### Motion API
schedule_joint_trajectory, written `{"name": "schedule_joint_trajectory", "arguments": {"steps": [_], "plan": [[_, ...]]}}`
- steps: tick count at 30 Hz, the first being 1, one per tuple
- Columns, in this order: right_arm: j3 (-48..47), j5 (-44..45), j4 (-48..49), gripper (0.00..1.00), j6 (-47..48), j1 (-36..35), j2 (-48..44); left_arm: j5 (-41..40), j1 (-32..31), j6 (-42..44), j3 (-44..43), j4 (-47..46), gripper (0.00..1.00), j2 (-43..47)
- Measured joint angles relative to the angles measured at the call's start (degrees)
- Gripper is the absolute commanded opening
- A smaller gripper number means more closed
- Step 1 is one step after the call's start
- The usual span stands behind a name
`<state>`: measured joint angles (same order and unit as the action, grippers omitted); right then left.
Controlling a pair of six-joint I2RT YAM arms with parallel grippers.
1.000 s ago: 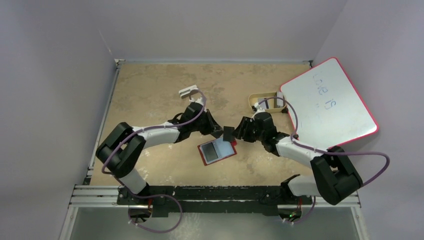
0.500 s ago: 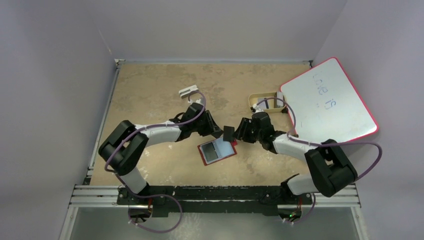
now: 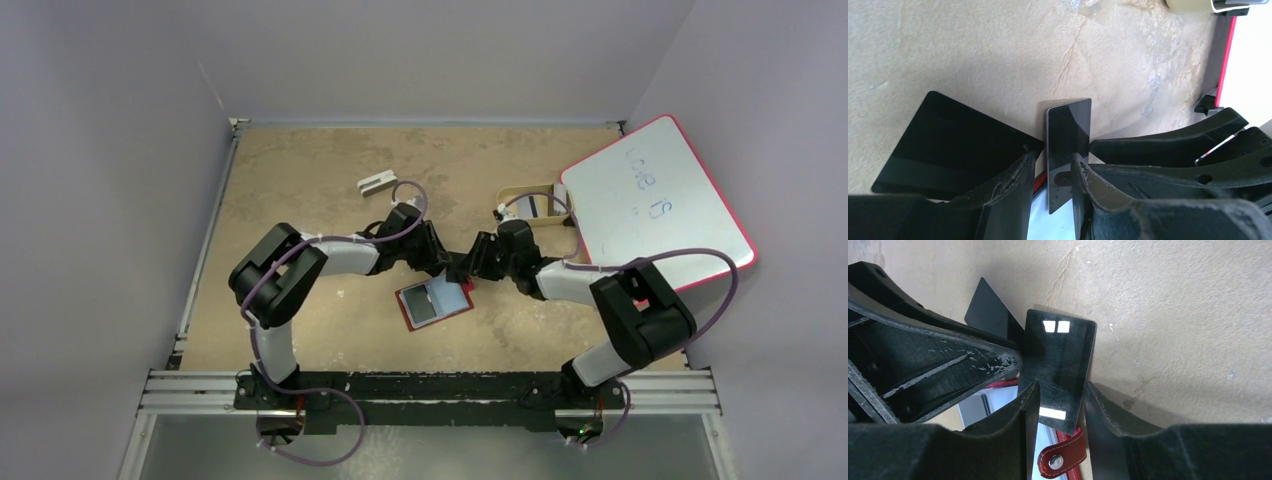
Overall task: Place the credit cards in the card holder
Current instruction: Pick up the credit card from the card holder, then move the card holder to the center of the board.
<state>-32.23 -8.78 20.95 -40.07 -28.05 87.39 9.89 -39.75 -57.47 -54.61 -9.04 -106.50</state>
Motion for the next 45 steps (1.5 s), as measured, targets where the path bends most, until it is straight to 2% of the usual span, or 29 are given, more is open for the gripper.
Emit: {"name": "schedule_joint_trajectory", "arguments": {"steps": [5,11,16,23,34,45], "plan": [[0.8,-1.5,3.3,0.38,-0.3,0.0,1.0,2.0,0.0,-0.6,-0.1,-3.0,0.32,-1.2],[1.7,-2.0,5.4,0.37,-0.5,0.1,1.2,3.5,0.0,-2.0,0.1,-4.8,0.25,-1.5],[2.1,-2.8,6.1,0.38,-0.8,0.1,1.2,4.5,0.0,-3.1,0.2,-6.2,0.00,-1.6],[2.8,-2.8,4.2,0.43,-0.8,0.2,-0.8,4.3,0.3,-3.5,1.4,-5.4,0.00,-0.2],[8.4,-2.6,-0.9,0.40,-1.3,-0.3,-9.8,-1.6,0.4,-5.0,9.7,1.2,0.00,16.8],[8.5,-2.4,-0.6,0.37,-5.0,-9.6,-8.7,-3.1,0.4,-9.2,22.2,1.5,0.00,24.9]]}}
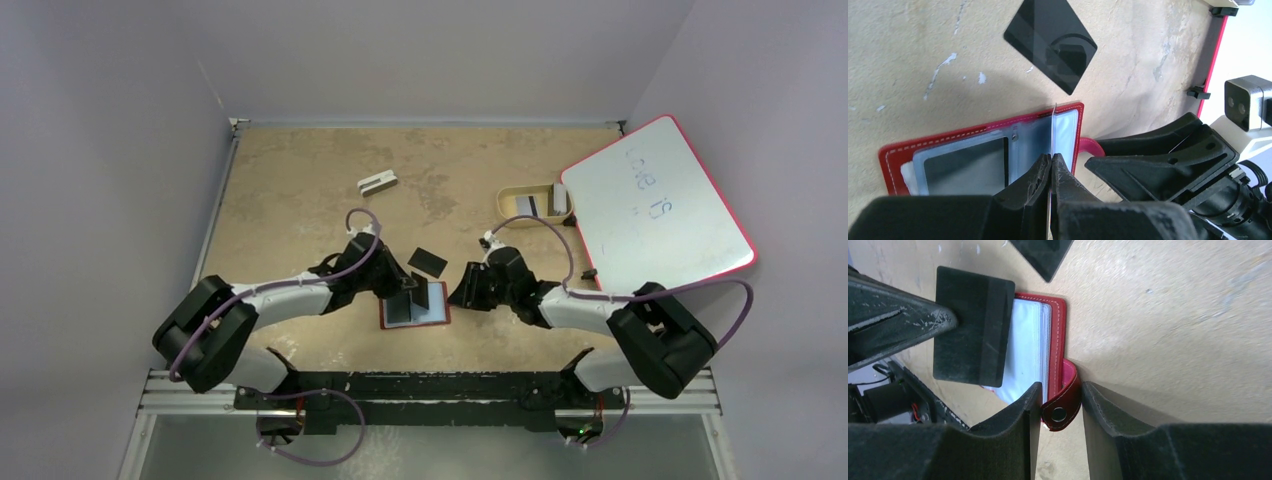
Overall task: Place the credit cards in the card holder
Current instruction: Move the card holder to the center of the board, then insert the credit card into the card holder.
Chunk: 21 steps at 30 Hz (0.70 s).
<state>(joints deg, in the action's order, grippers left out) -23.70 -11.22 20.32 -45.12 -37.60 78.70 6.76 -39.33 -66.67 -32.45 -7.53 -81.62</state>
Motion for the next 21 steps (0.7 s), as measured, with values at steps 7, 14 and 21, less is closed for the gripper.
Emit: {"name": "schedule_joint_trajectory", "arguments": {"steps": [7,14,21], "plan": [[0.0,1.2,-0.2,0.37,-1.8,-1.6,-0.1,-1.8,0.0,0.3,1.5,3.4,0.00,5.8],[0.0,1.7,-1.2,0.41,-1.8,-1.6,-0.8,-2.9,0.0,2.4,1.5,6.2,0.00,10.9],[0.0,1.9,-2.1,0.42,-1.7,-1.6,-1.9,-3.2,0.5,4.7,2.4,9.1,0.00,11.3]]}}
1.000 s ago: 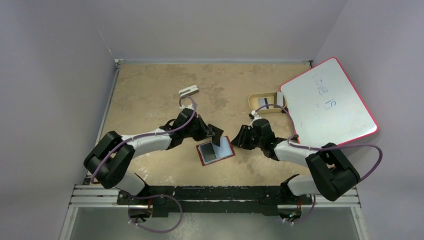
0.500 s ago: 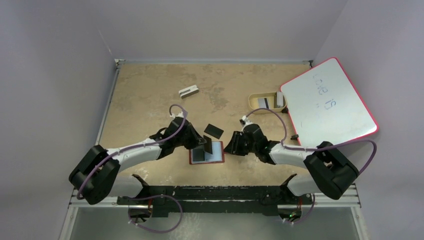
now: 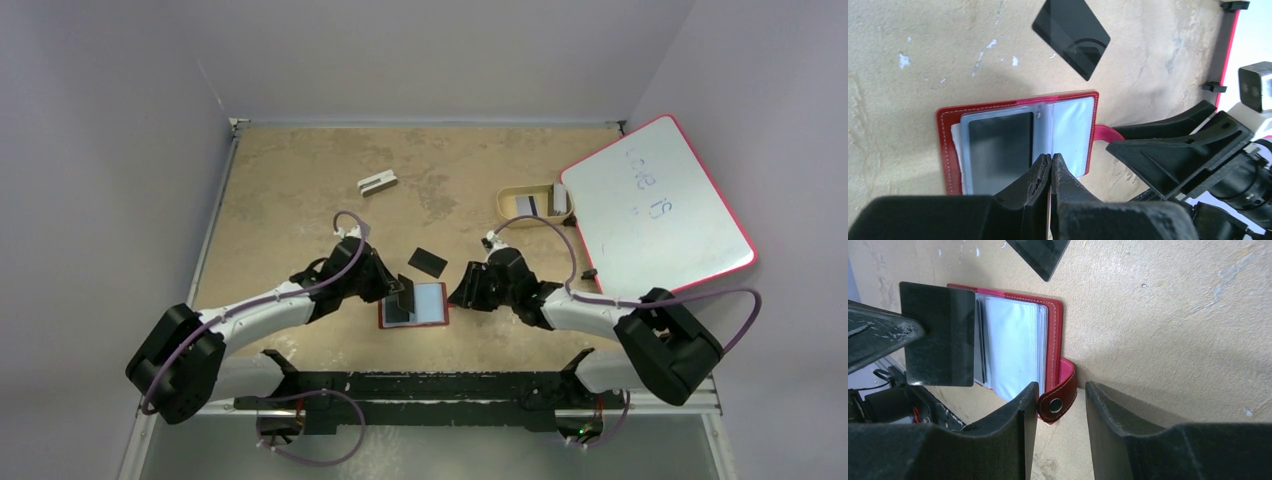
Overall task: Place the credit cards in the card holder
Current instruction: Insert the credit card into the card holder.
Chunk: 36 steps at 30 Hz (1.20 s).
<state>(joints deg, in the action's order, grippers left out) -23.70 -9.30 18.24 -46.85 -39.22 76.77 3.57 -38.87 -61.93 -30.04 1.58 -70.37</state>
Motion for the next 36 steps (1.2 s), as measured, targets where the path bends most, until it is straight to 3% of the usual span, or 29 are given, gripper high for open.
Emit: {"name": "schedule_joint_trajectory", "arguments": {"steps": [36], "plan": [[-0.1,0.8,-1.1,0.43,0.0,0.0,-0.9,1.4,0.7,1.0,4.6,-5.0,0.00,1.0]]}}
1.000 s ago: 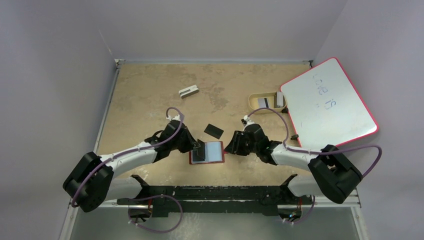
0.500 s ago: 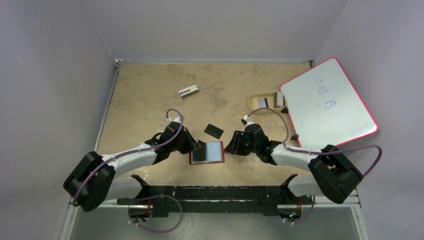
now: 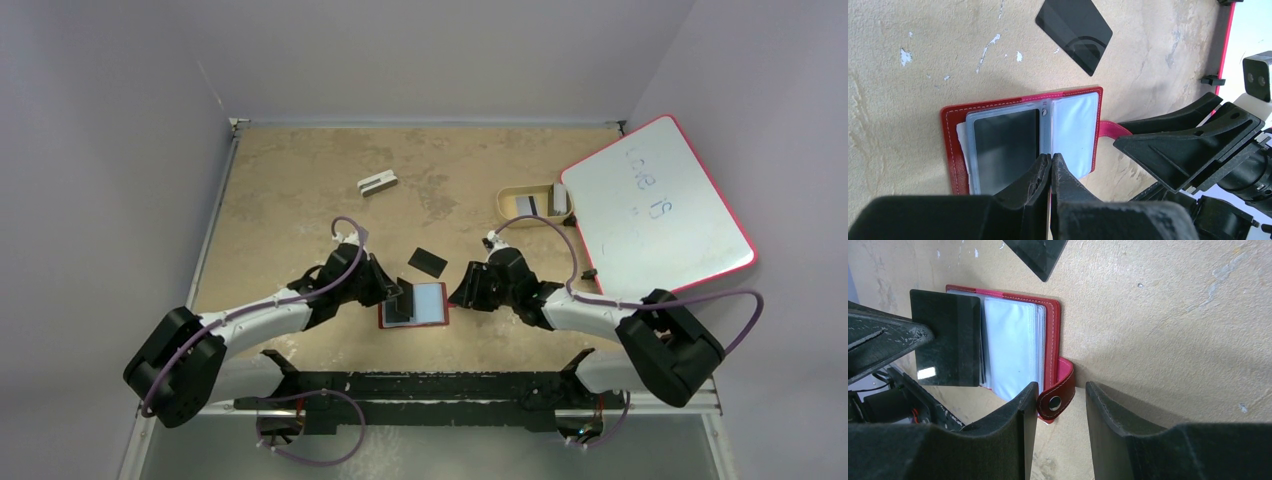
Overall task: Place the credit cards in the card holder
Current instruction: Insert the credit card into the card holder.
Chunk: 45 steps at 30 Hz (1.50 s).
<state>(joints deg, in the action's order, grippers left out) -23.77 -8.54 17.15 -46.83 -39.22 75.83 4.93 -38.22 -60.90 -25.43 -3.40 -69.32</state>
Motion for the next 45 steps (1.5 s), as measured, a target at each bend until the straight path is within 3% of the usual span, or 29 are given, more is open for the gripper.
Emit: {"name": "schedule_joint_trajectory", "arguments": {"steps": [21,45], "plan": [[0.0,-0.1,1.6,0.41,0.0,0.0,1.4,1.6,0.1,-1.5,4.0,-8.2,0.00,-3.4],[0.0,-0.7,5.9,0.40,-0.3,0.0,4.2,4.2,0.2,-2.1,14.1,-30.1,0.00,-6.0]]}}
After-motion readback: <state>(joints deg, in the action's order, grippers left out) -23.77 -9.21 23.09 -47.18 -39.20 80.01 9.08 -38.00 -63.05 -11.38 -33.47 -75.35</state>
